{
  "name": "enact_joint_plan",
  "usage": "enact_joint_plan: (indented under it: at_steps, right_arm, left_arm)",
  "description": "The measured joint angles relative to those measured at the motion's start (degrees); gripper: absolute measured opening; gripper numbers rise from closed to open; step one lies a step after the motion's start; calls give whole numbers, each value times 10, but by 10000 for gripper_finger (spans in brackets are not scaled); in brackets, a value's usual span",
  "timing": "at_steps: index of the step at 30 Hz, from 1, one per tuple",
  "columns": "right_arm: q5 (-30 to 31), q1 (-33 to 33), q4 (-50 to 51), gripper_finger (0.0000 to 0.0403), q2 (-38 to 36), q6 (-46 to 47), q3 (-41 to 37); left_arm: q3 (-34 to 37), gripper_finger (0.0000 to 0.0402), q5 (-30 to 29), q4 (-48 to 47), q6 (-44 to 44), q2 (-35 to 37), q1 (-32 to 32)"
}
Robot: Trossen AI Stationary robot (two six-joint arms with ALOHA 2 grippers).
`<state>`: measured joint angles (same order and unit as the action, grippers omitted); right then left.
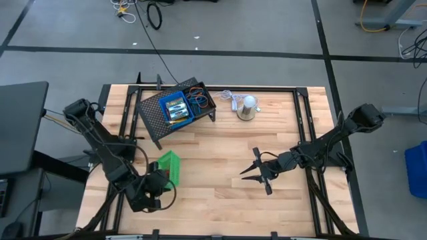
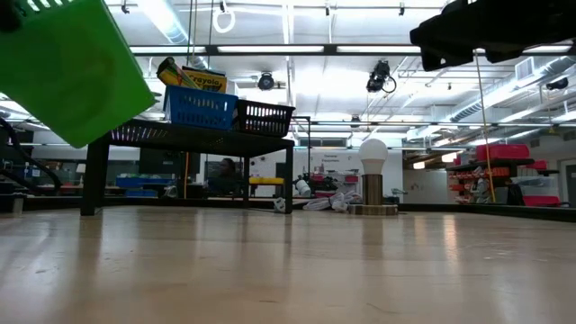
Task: Pick & Place Office Desk Supplies
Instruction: Put the green bin with spiral keychain on the shelf
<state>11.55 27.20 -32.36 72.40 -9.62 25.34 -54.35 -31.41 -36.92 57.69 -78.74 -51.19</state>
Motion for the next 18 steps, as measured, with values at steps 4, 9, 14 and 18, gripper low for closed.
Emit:
enact_joint_plan:
  at_steps: [4,9,14,18]
  right_arm:
    - [0,0,0,96,0,9,0]
    - [0,0,8,96,0,13,0]
    - [0,0,9,96,0,15,0]
    - [0,0,9,96,0,14,0]
  left_arm:
    - [-15,35,18,-28,1,0,10]
    - [-57,35,25,-99,8,-9,10]
    - [-133,35,28,-212,20,-50,11]
    - [-185,35,33,-305,39,-84,22]
